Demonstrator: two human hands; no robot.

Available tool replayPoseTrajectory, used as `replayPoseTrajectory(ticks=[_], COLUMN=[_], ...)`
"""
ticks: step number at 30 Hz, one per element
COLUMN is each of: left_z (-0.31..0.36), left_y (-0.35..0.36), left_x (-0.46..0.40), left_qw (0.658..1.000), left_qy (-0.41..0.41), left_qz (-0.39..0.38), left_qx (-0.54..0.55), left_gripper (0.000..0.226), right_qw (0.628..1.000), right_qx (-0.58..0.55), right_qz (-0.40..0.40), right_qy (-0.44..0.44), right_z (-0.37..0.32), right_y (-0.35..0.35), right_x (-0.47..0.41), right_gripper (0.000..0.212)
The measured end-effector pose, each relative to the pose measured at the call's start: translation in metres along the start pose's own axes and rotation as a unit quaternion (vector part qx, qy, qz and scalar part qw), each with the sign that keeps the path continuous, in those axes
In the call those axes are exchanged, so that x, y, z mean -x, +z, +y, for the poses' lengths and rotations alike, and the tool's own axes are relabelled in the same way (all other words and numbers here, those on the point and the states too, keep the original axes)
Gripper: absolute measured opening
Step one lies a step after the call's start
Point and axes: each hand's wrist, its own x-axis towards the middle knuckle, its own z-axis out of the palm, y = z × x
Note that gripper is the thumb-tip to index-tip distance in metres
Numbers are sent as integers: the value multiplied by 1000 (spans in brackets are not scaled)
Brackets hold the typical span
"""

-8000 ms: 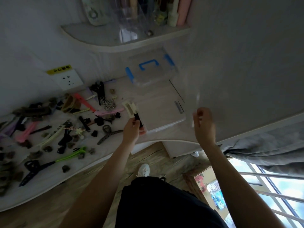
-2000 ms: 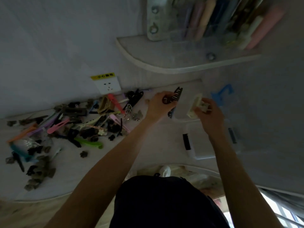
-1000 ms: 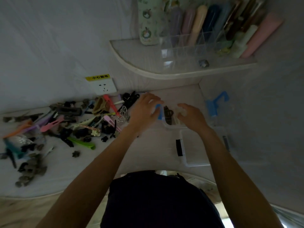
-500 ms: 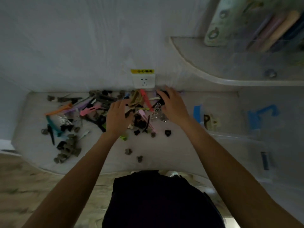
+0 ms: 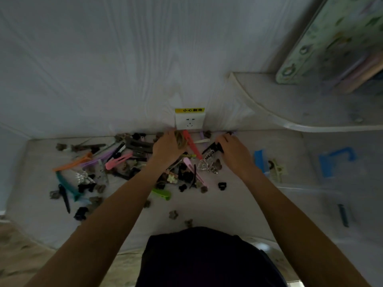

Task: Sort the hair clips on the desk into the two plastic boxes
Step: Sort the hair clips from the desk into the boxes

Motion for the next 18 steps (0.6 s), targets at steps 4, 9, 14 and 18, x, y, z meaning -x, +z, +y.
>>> replayPoseTrajectory(ticks=[4, 9, 14, 18], left_z=[-9, -13, -3, 6], left_y=[-8, -20, -20, -11], left_x=[16, 49, 69, 81], left_qw=[997, 966, 903, 886], left_qy=[-2, -62, -74, -95], left_qz=[30, 100, 103, 105], left_qx=[69, 229, 411, 442], left_gripper=[62, 65, 65, 50], right_qw=[992, 986, 979, 962], right_qx=[49, 71, 77, 133], right_qz=[115, 135, 169, 232], right_qy=[-32, -66, -78, -61], right_z=[-4, -13, -27, -18], right_y=[-12, -15, -11, -6], right_x=[8, 14, 18, 33], right_gripper=[43, 62, 52, 56])
